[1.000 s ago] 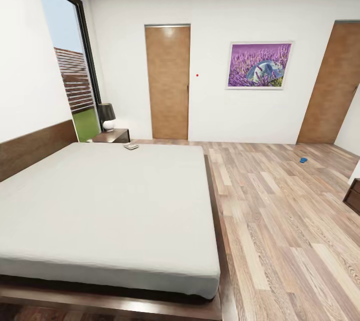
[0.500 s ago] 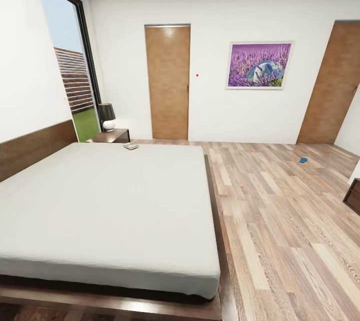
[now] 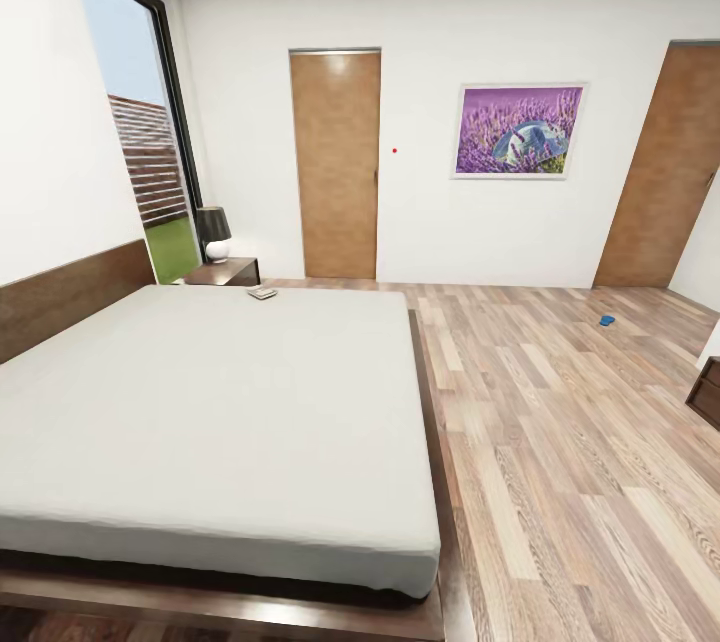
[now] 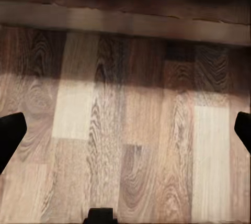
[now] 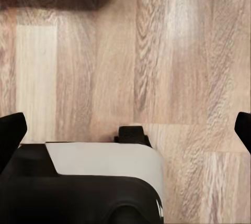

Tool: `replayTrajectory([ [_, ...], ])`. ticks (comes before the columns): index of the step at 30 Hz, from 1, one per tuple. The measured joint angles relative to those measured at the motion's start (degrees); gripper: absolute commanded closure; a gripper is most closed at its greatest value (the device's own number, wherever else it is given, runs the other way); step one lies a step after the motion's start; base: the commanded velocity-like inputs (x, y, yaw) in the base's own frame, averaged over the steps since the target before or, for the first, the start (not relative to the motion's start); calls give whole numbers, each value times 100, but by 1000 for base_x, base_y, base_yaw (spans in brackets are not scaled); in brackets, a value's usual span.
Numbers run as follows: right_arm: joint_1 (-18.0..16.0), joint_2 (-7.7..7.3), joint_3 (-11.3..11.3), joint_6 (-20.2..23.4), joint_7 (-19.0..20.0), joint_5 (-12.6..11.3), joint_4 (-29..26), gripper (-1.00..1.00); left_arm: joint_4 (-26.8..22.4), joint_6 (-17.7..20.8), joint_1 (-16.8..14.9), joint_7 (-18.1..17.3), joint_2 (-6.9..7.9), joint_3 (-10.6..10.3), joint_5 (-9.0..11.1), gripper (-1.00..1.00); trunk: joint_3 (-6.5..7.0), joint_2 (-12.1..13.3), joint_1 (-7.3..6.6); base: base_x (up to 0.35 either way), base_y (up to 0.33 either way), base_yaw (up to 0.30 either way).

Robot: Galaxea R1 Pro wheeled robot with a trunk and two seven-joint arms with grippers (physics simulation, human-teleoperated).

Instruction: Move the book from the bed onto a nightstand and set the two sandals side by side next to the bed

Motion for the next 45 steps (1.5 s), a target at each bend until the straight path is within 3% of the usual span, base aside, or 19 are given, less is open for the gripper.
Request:
replayTrajectory([
  [3, 0, 5, -2, 0, -2, -1, 1, -100, 49, -38, 4, 0, 4, 8, 0, -100, -1, 0, 0, 0, 0, 0],
  [11, 0, 16, -7, -4, -37, 6, 2, -100, 364, -630, 4, 0, 7, 10, 1, -100, -1, 0, 0, 0, 0, 0],
  [20, 2, 15, -3, -13, -32, 7, 0, -100, 407, -687, 3, 4, 7, 10, 1, -100, -1, 0, 0, 0, 0, -153],
  [45, 2, 10, -7, -14, -21, 7, -2, -100, 410, -695, 3, 11, 7, 10, 1, -100, 30, 0, 0, 0, 0, -278],
])
